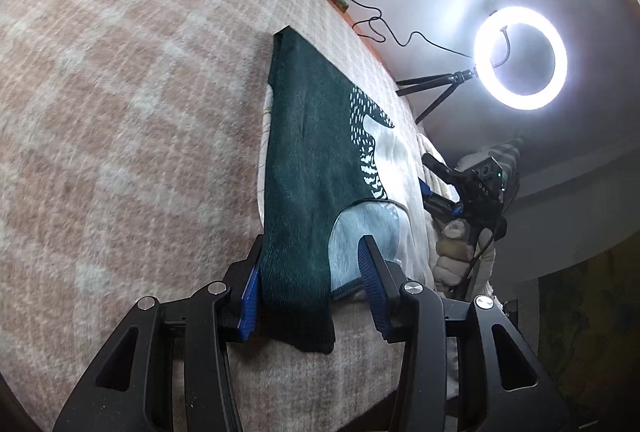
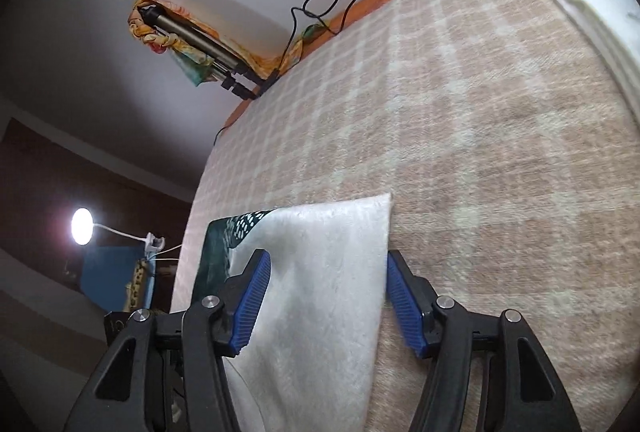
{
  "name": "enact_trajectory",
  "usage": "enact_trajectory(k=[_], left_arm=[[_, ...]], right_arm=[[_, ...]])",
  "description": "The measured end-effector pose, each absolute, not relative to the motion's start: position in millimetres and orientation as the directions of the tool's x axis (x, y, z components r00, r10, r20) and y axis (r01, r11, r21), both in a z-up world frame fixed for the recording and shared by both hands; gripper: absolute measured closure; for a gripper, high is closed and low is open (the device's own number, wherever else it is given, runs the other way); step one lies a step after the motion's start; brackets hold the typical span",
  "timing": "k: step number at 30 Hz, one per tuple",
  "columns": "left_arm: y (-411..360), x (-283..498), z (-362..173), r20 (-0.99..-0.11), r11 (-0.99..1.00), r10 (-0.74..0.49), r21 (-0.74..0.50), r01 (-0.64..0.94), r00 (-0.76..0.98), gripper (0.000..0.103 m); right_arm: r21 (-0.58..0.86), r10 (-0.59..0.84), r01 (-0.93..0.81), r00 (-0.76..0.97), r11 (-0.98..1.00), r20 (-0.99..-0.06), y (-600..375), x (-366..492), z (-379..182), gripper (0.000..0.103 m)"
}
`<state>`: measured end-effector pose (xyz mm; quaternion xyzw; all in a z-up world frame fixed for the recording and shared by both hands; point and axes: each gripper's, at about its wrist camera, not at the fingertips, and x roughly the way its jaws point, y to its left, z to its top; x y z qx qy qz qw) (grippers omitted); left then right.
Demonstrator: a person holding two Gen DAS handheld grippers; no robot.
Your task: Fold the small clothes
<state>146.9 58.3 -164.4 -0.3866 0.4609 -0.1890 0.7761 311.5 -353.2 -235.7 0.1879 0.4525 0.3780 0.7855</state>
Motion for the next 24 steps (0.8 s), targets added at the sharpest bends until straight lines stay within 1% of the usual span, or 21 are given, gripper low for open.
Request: enact_trajectory(k=[4,7,8,9,10,11,12,13,17,24], left_arm=[[54.6,150.6,-162.1,-0.571,0.637,-0.646,-0.769,-0.054,0.507,0.061],[47.1,152.4,-158.7,-0.588,0.669,-0.630,-0.743,-0.030,0.507,0.064],[45.5,153.0,-157.9,-0.593,0.678,-0.625,-0.735,-0.025,0.507,0.066],[42.5,154.8,-158.2,-0.604,0.687,-0.622,-0.726,-0.021,0.498,0.074],[40.8,154.7,-158.1,-0.610,0.694,-0.617,-0.719,-0.021,0.497,0.083],[40.5,154.7,-159.0,-0.619,0.704,-0.608,-0.710,-0.023,0.498,0.087],[40.5,155.0,-159.3,-0.623,0.709,-0.601,-0.705,-0.026,0.500,0.093],[40.5,154.6,-158.6,-0.624,0.713,-0.597,-0.701,-0.023,0.504,0.096],[35.4,152.4,-147.6,-0.621,0.737,-0.580,-0.676,0.014,0.527,0.098],[37.0,149.9,-131.2,-0.584,0.726,-0.582,-0.687,0.037,0.566,0.099]], right_arm=[[0.638,0.770,-0.434,0.291,0.635,-0.568,-341.2,312.0,-239.0,0.052],[0.623,0.756,-0.434,0.293,0.650,-0.585,-332.2,312.0,-239.6,0.061],[0.620,0.753,-0.432,0.295,0.654,-0.589,-331.6,312.1,-239.4,0.063],[0.617,0.749,-0.431,0.296,0.658,-0.593,-330.3,311.9,-239.0,0.064],[0.610,0.744,-0.433,0.296,0.664,-0.599,-328.8,311.4,-238.4,0.070],[0.598,0.733,-0.433,0.296,0.674,-0.612,-326.2,310.3,-238.2,0.078],[0.583,0.720,-0.434,0.298,0.687,-0.626,-323.6,308.8,-238.0,0.081],[0.559,0.702,-0.439,0.310,0.704,-0.641,-320.9,306.4,-236.9,0.086],[0.489,0.661,-0.466,0.352,0.737,-0.662,-312.8,295.8,-226.5,0.098],[0.397,0.622,-0.507,0.420,0.765,-0.661,-306.4,277.0,-200.1,0.100]])
